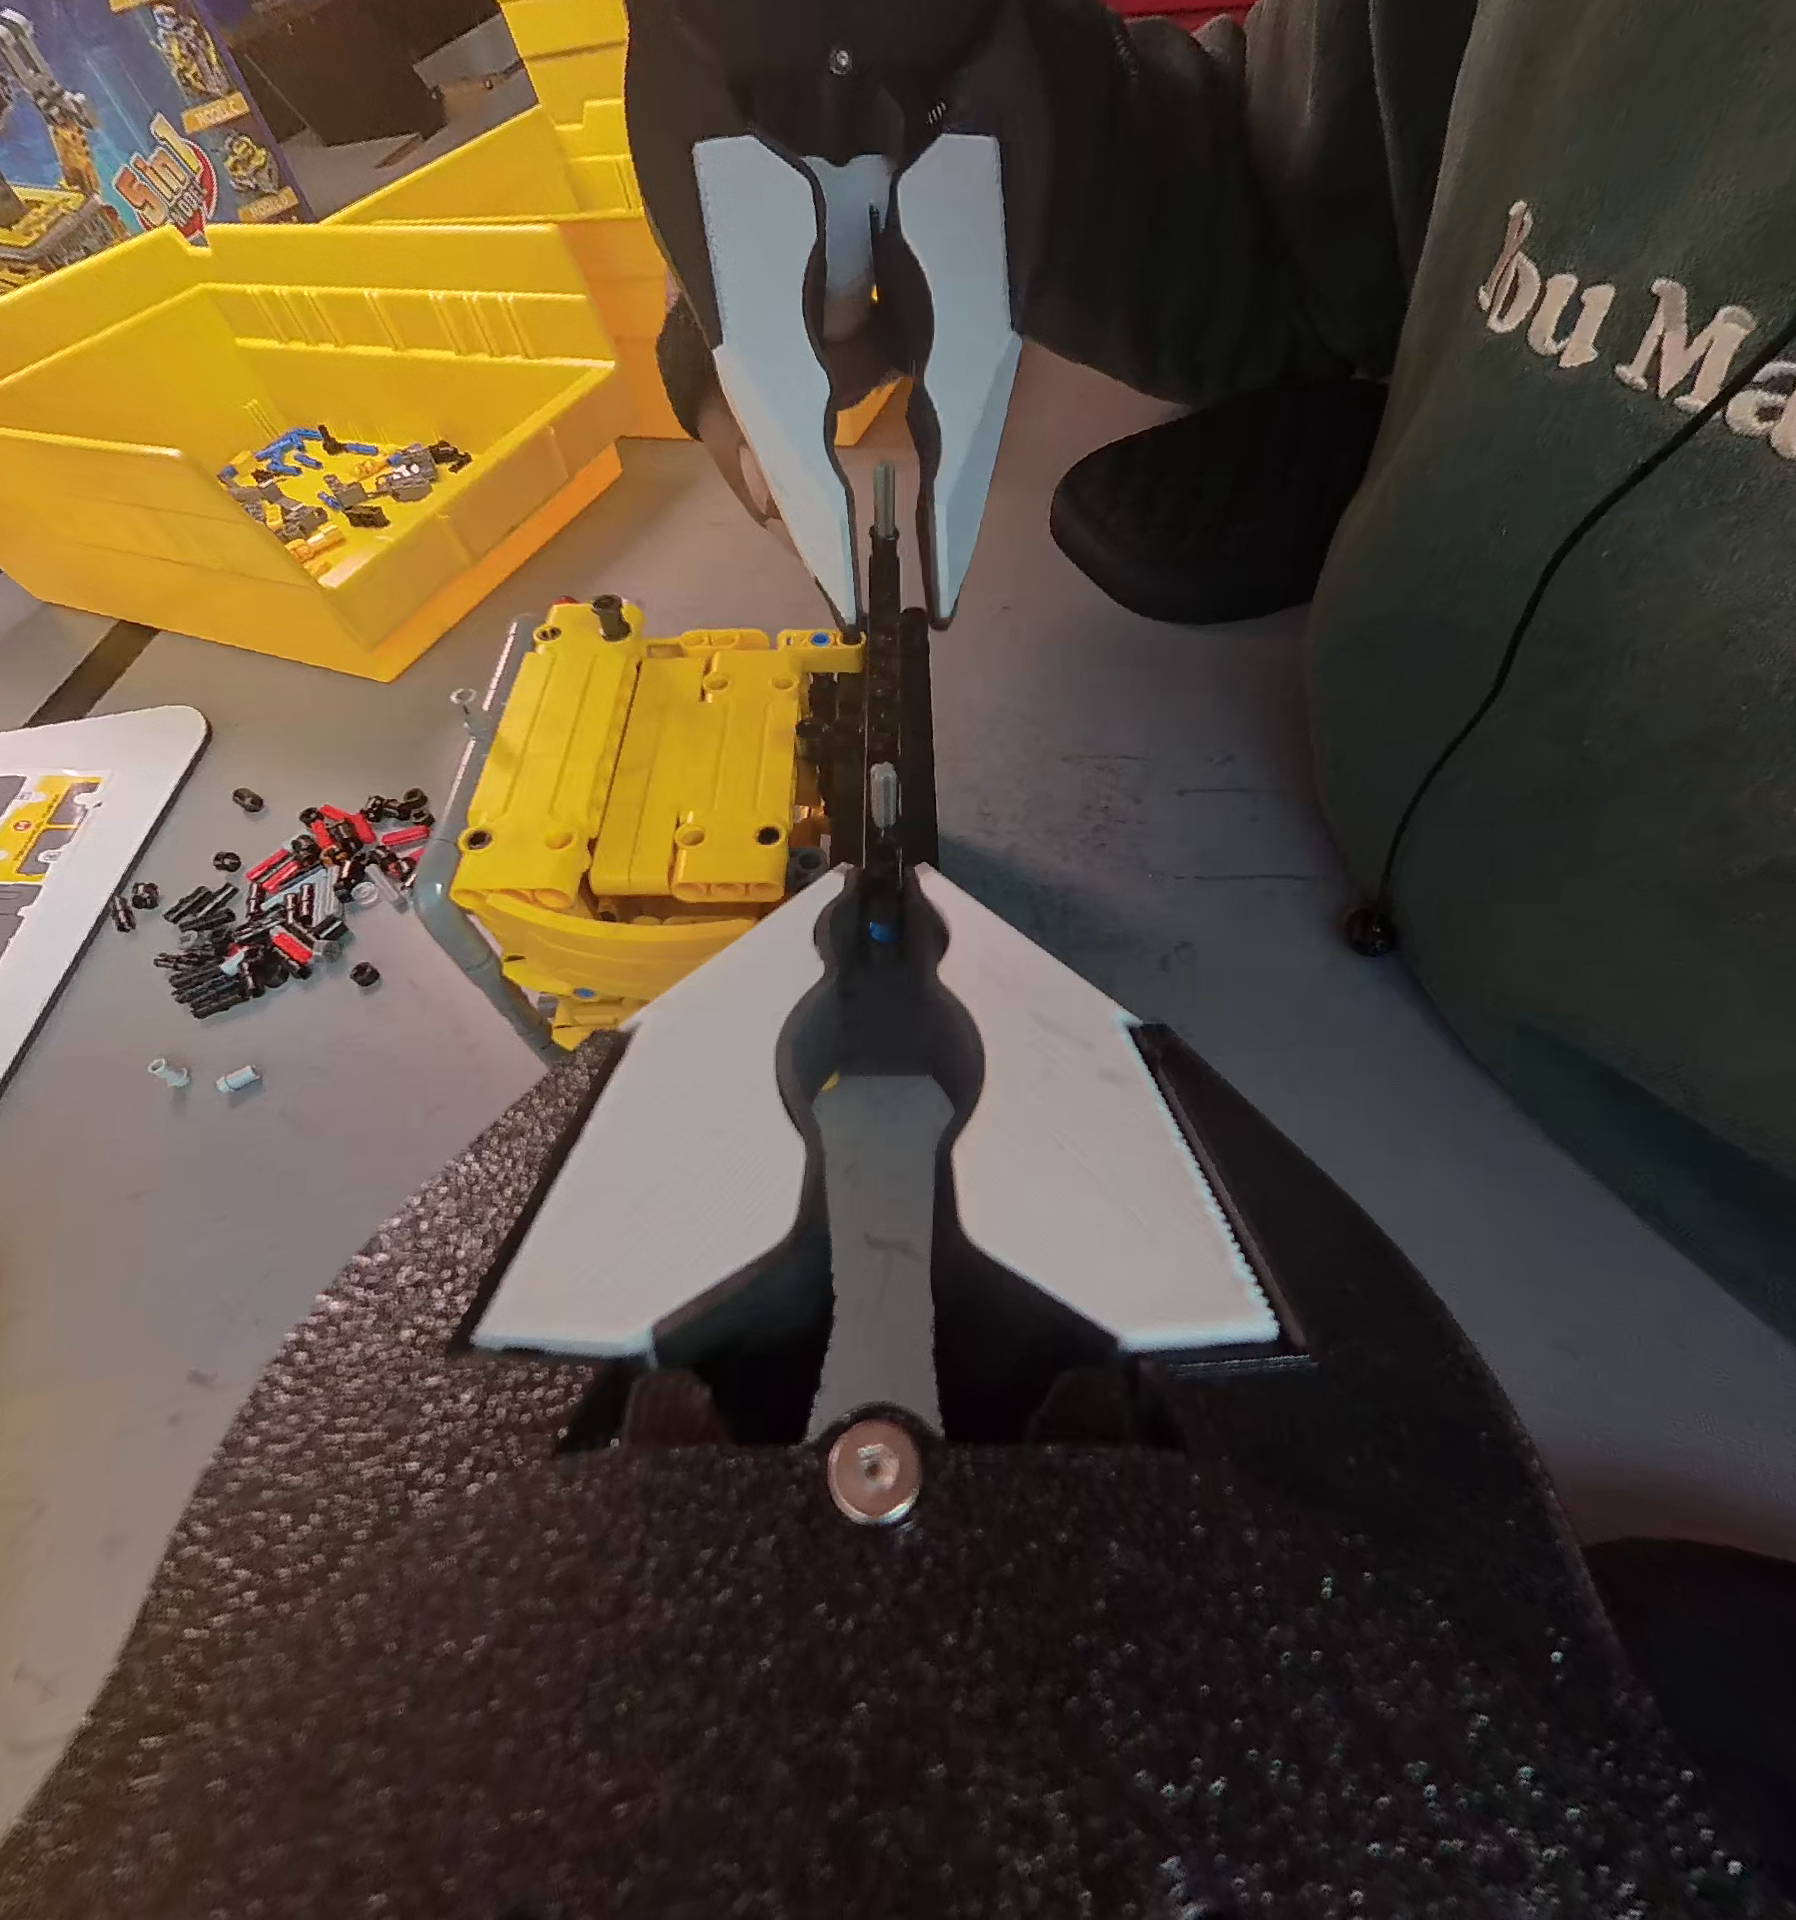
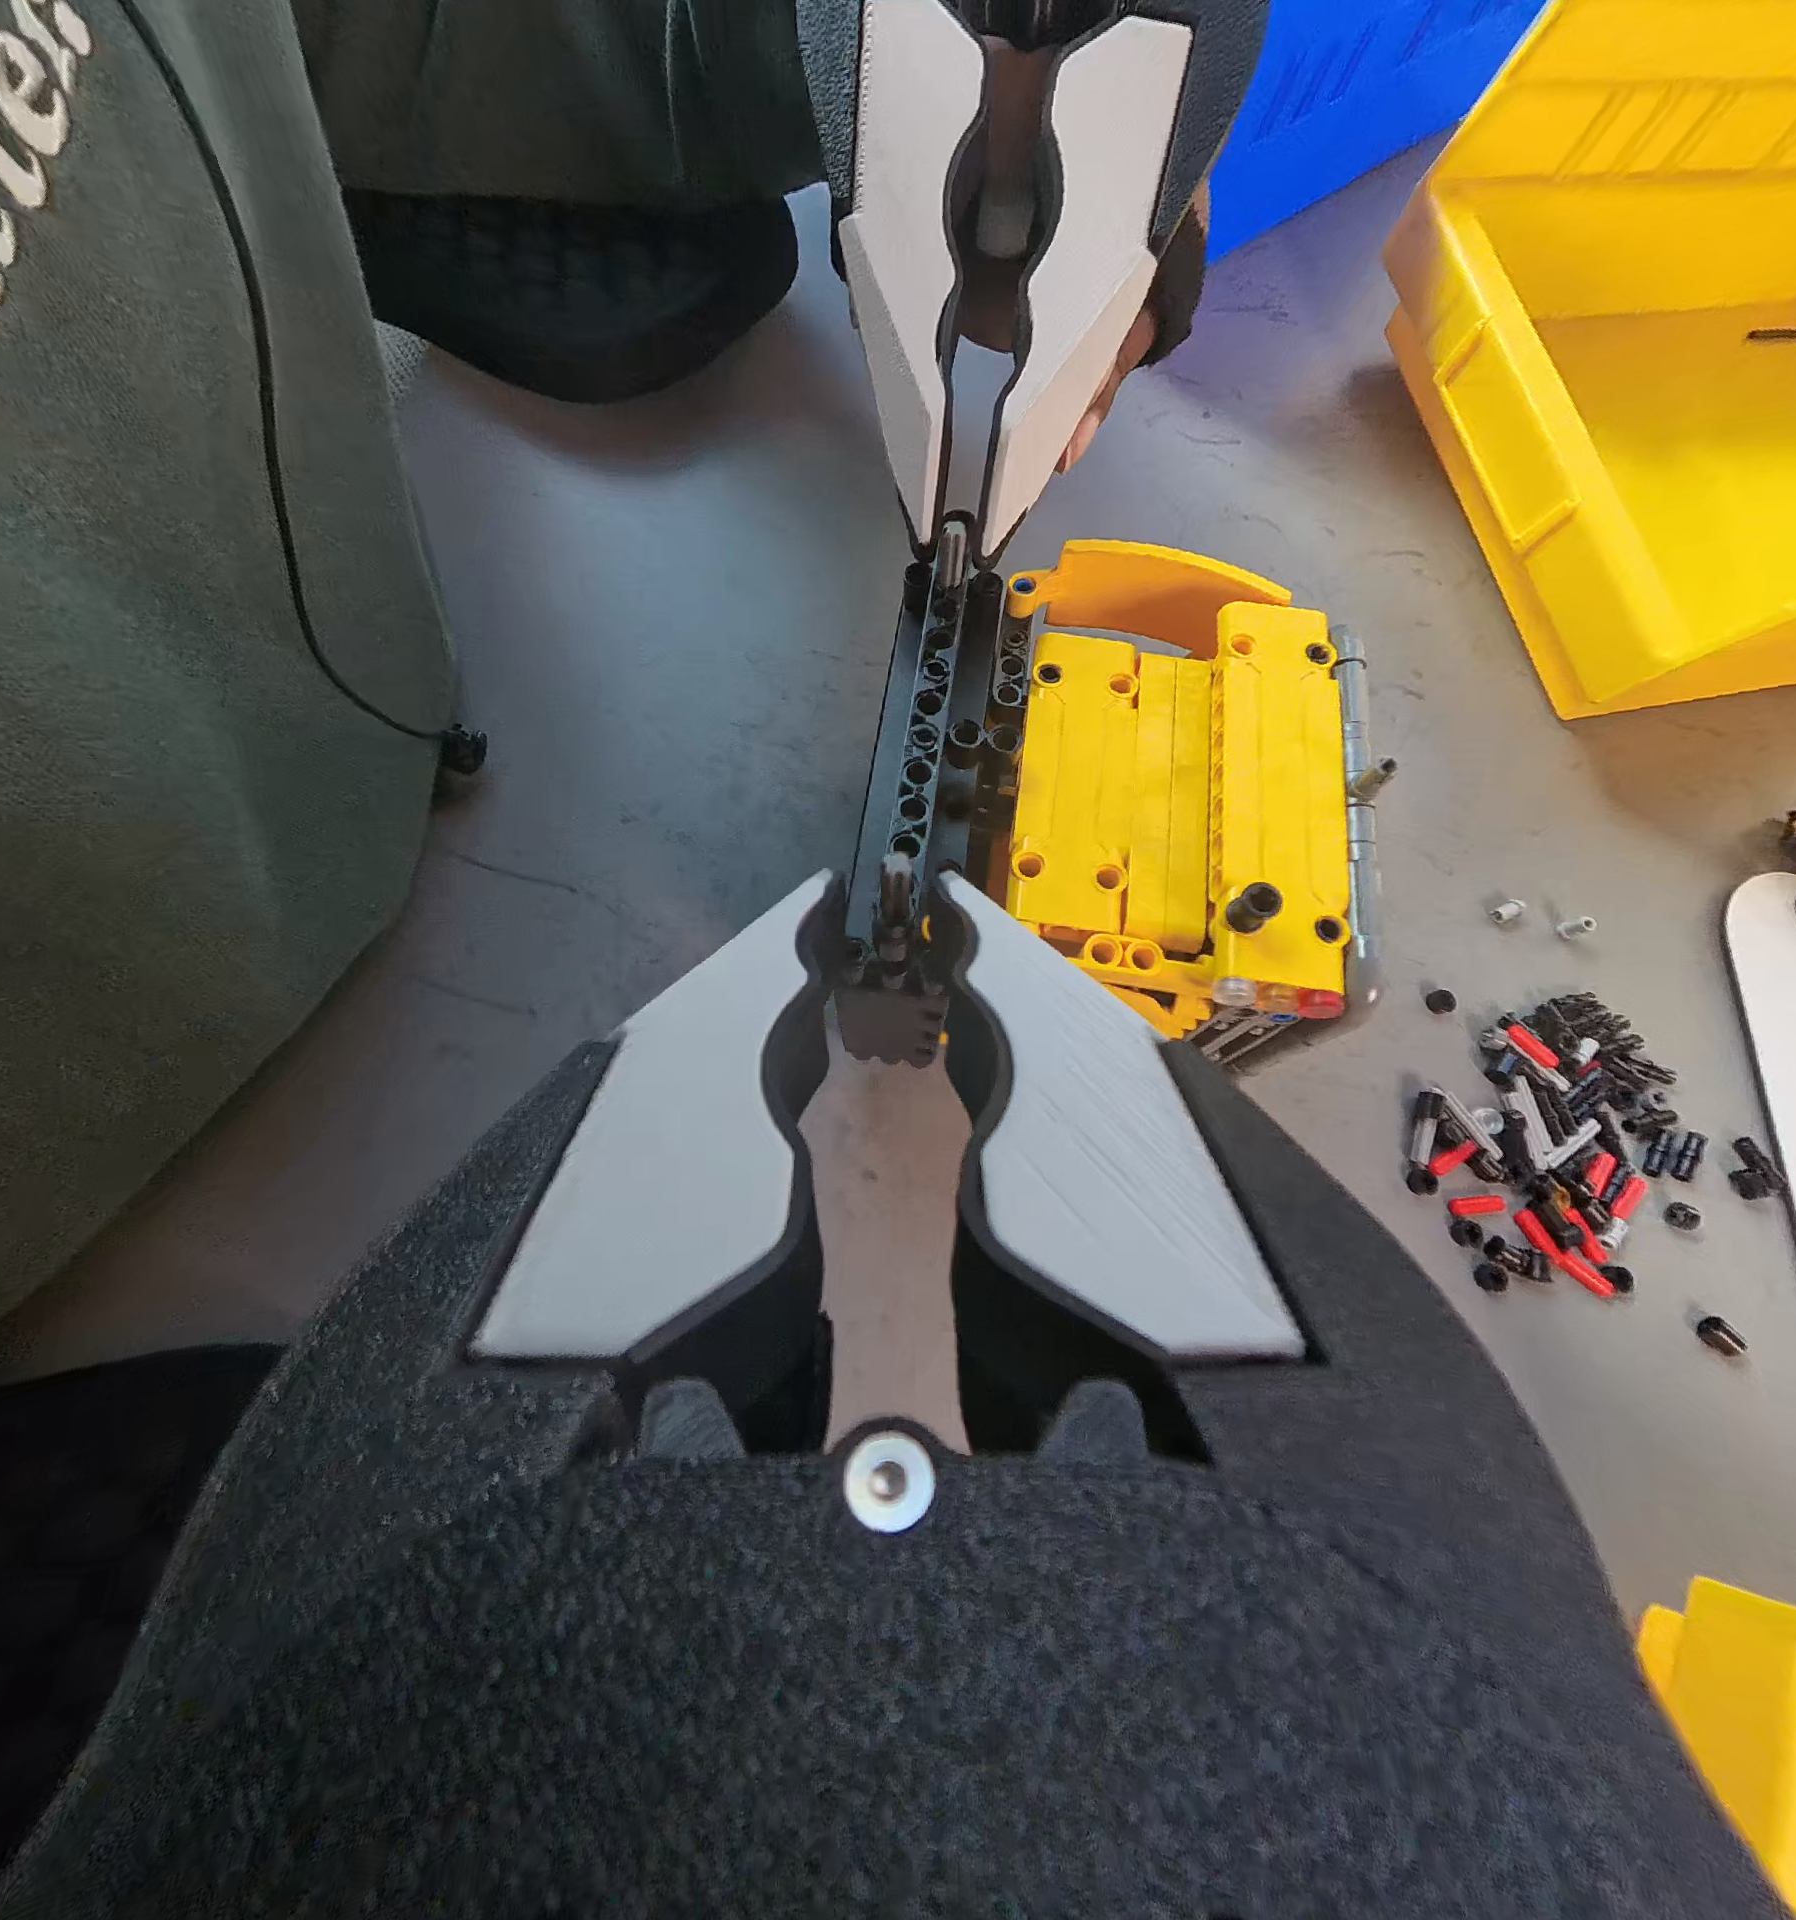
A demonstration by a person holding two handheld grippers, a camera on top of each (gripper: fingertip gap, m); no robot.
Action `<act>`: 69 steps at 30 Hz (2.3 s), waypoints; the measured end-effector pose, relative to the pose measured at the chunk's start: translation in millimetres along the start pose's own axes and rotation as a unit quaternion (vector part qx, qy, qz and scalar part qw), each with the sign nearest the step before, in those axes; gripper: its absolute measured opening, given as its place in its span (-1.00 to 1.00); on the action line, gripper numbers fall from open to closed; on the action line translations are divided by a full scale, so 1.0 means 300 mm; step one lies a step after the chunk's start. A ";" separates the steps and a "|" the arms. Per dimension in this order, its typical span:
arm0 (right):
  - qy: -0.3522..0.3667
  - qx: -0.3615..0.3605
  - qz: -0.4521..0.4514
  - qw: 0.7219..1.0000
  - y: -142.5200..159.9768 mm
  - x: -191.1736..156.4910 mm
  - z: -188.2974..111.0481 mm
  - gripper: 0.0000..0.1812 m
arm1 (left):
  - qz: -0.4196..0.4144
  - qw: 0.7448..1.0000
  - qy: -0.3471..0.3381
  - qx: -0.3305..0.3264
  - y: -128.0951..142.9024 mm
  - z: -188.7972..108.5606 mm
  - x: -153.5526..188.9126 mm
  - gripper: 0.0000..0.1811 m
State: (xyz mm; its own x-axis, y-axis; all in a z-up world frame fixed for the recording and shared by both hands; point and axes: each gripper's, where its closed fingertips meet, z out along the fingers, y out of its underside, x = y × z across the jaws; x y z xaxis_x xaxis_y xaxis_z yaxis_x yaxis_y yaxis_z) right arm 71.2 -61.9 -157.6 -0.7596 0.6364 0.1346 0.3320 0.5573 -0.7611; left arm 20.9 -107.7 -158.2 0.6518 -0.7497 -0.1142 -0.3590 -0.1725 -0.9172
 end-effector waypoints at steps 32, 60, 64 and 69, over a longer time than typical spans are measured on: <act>-0.063 0.021 -0.016 0.998 0.058 -0.023 -0.081 -0.80 | -0.004 1.000 0.000 -0.014 0.022 0.015 -0.004 -0.91; 0.005 0.042 -0.012 0.999 -0.058 0.006 -0.100 -0.82 | -0.025 0.996 -0.079 0.022 -0.021 0.019 -0.012 -0.86; 0.044 -0.020 -0.034 0.998 -0.044 0.012 -0.081 -0.82 | -0.014 0.998 -0.069 0.008 -0.016 0.023 -0.007 -0.86; 0.046 -0.110 -0.059 0.991 -0.029 0.000 -0.060 -0.82 | 0.008 0.999 -0.042 -0.024 0.005 0.042 0.009 -0.83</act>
State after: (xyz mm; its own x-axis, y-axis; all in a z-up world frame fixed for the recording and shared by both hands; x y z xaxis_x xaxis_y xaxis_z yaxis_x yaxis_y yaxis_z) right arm 78.5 -57.2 -139.7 -0.7497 0.6002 0.2787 0.3654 0.7266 -0.5819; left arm 30.5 -102.0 -164.7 0.6983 -0.6972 -0.1620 -0.3997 -0.1921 -0.8963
